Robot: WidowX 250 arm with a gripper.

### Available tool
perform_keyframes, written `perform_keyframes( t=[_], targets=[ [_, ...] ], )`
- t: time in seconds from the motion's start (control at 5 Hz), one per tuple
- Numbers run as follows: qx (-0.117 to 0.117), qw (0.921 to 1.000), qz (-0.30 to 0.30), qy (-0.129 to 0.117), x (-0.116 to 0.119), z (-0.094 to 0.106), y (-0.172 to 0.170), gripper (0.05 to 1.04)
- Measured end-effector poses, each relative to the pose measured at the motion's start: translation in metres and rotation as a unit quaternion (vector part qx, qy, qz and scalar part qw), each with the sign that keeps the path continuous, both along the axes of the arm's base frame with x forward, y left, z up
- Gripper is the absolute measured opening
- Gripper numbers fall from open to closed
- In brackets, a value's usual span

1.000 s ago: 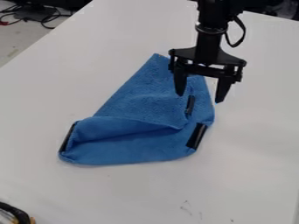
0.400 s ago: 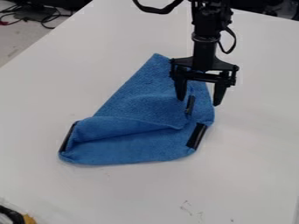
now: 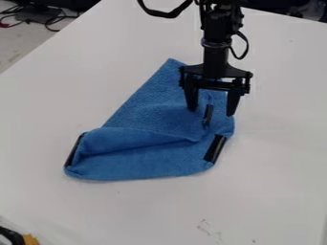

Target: Fold the cloth from bottom right to top left

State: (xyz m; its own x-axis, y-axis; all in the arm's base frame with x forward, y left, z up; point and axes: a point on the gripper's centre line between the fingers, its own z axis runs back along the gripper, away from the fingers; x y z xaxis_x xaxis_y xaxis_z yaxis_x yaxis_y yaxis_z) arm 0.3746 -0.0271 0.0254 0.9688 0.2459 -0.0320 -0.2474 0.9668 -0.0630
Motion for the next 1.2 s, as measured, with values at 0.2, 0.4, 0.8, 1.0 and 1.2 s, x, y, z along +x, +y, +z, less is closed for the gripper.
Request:
perform_keyframes(
  t=[0.2, 0.4, 0.8, 1.0, 1.2],
  targets=[
    [-0.005, 0.9998, 0.004, 0.018, -0.0031, -0.0136, 0.0024, 0.999],
    [-0.005, 0.9997, 0.01, 0.024, -0.0017, -0.0176, 0.0052, 0.999],
    [-0.013, 0.9995, 0.017, 0.024, -0.0028, -0.0197, 0.0074, 0.942],
    [-0.018, 0.9992, 0.025, 0.025, -0.0027, -0.0192, 0.0119, 0.663],
    [-0.02, 0.9991, 0.018, 0.033, 0.0, -0.0195, 0.012, 0.371]
  ],
)
